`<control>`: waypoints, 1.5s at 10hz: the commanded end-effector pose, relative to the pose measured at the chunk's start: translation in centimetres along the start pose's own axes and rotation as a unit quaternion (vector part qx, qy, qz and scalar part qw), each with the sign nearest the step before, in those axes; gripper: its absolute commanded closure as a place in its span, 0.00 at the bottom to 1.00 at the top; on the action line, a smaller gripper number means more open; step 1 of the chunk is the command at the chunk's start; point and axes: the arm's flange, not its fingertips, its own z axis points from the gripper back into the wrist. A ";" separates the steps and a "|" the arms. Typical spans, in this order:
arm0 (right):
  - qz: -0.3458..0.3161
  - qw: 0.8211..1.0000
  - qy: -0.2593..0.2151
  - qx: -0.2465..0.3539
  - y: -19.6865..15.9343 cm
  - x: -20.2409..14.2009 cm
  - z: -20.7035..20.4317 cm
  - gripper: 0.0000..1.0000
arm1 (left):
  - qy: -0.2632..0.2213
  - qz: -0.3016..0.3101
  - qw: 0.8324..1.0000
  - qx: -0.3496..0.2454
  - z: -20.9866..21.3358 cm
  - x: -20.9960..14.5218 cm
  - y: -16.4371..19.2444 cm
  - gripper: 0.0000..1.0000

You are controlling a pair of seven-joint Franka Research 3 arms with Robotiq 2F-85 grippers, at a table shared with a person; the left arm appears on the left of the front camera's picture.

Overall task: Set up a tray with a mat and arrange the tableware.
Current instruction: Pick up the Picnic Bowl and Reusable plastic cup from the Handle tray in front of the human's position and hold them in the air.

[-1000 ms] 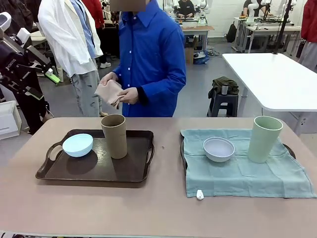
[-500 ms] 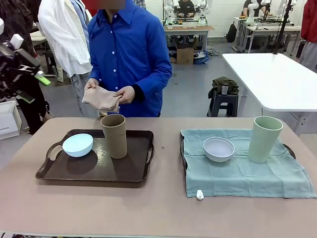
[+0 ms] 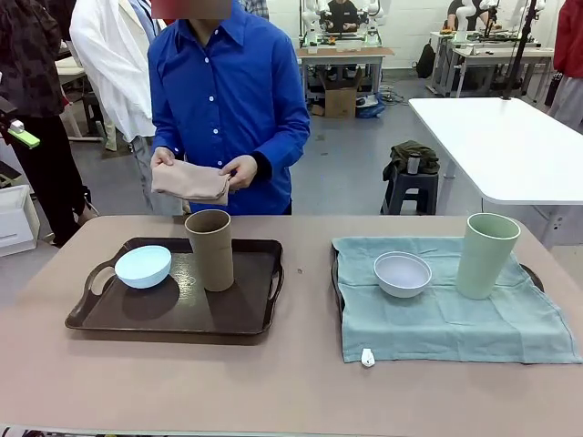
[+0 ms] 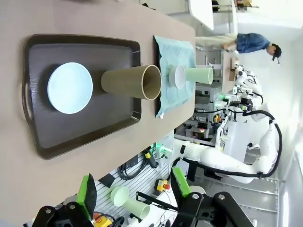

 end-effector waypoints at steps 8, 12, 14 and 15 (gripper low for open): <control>0.001 1.000 -0.021 0.013 -0.3 -0.1 -0.5 0.00 | 0.006 -0.011 1.000 -0.005 -0.6 0.2 -0.2 0.16; 0.001 1.000 -0.021 0.013 -0.3 -0.1 -0.5 0.00 | 0.006 -0.011 1.000 -0.005 -0.6 0.2 -0.2 0.16; 0.001 1.000 -0.021 0.013 -0.3 -0.1 -0.5 0.00 | 0.006 -0.011 1.000 -0.005 -0.6 0.2 -0.2 0.16; 0.001 1.000 -0.021 0.013 -0.3 -0.1 -0.5 0.00 | 0.006 -0.011 1.000 -0.005 -0.6 0.2 -0.2 0.16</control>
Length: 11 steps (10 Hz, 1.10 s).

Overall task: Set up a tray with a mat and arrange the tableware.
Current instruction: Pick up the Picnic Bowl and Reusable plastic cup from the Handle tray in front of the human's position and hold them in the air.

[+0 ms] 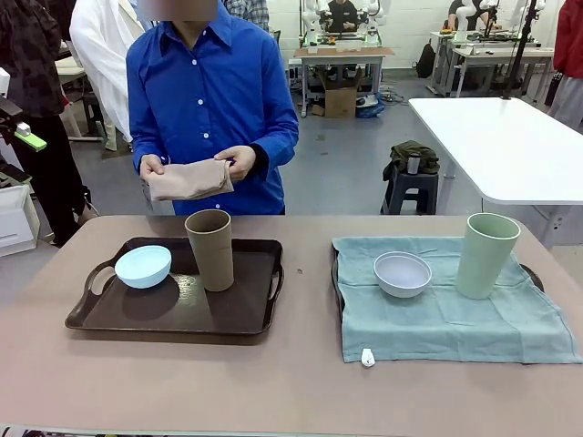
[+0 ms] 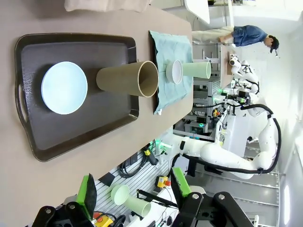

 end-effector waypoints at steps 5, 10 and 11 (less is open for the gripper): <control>0.133 0.987 -0.050 -0.073 9.0 1.1 -6.2 0.00 | 0.009 -0.056 0.992 0.116 1.2 0.0 -4.5 0.16; 0.369 0.914 -0.008 -0.166 19.0 0.8 -24.4 0.00 | 0.029 -0.047 0.948 0.314 -0.7 -0.1 -11.1 0.16; 0.407 0.895 0.002 -0.181 19.6 0.7 -28.6 0.00 | 0.030 -0.045 0.938 0.343 -1.5 -0.1 -12.0 0.16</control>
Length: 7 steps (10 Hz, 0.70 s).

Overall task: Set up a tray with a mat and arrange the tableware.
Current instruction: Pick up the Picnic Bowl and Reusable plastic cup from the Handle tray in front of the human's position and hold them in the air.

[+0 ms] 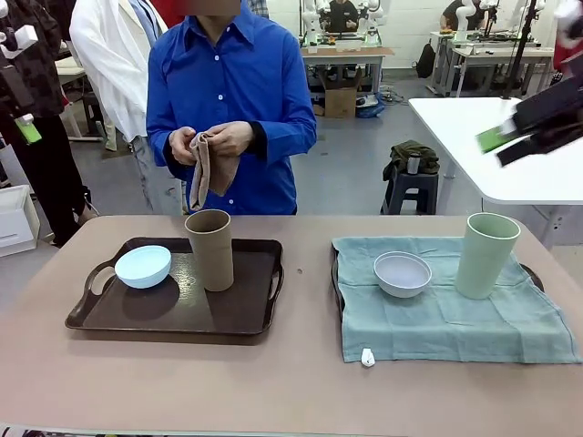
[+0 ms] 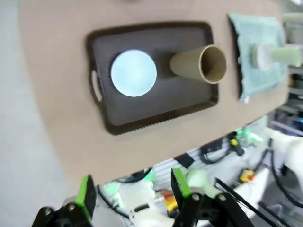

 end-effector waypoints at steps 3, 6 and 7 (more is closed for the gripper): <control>0.120 0.991 0.053 -0.003 2.2 0.7 -10.9 0.00 | 0.031 0.010 0.997 0.068 -2.0 0.9 -3.7 0.16; 0.110 0.992 0.057 0.004 3.6 0.3 -11.5 0.00 | 0.032 0.015 0.999 -0.009 -2.7 1.0 -2.5 0.16; 0.110 0.992 0.057 0.004 3.6 0.3 -11.5 0.00 | 0.033 0.006 0.998 0.053 -2.4 1.3 -4.0 0.16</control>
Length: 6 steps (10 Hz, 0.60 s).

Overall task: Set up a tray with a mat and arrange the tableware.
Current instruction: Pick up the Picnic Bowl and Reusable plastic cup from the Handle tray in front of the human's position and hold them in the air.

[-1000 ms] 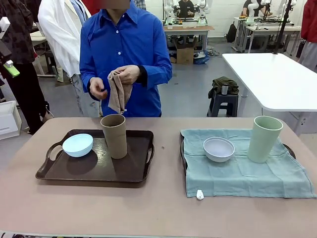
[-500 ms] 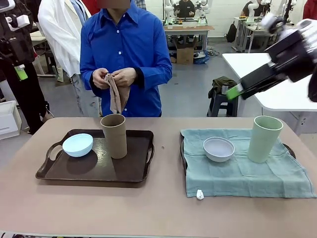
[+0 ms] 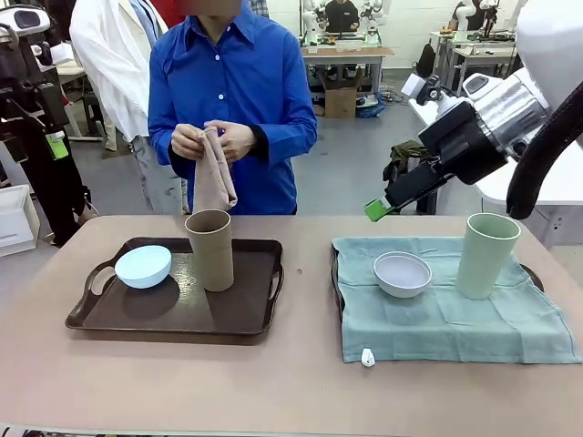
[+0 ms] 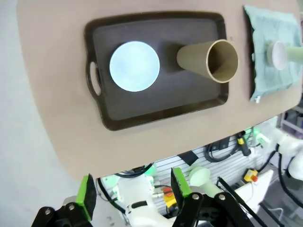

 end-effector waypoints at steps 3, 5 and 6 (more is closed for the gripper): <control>-0.004 1.000 -0.002 -0.013 0.2 0.0 0.5 0.00 | -0.002 -0.007 1.000 0.021 0.4 -0.1 -0.8 0.16; 0.086 0.996 -0.024 0.004 -0.6 0.6 -1.5 0.00 | 0.005 -0.005 1.000 0.010 -1.0 1.1 -1.0 0.16; 0.130 0.991 -0.030 -0.010 -1.1 1.8 -4.8 0.00 | -0.004 0.001 1.000 0.022 -2.2 1.5 -1.7 0.16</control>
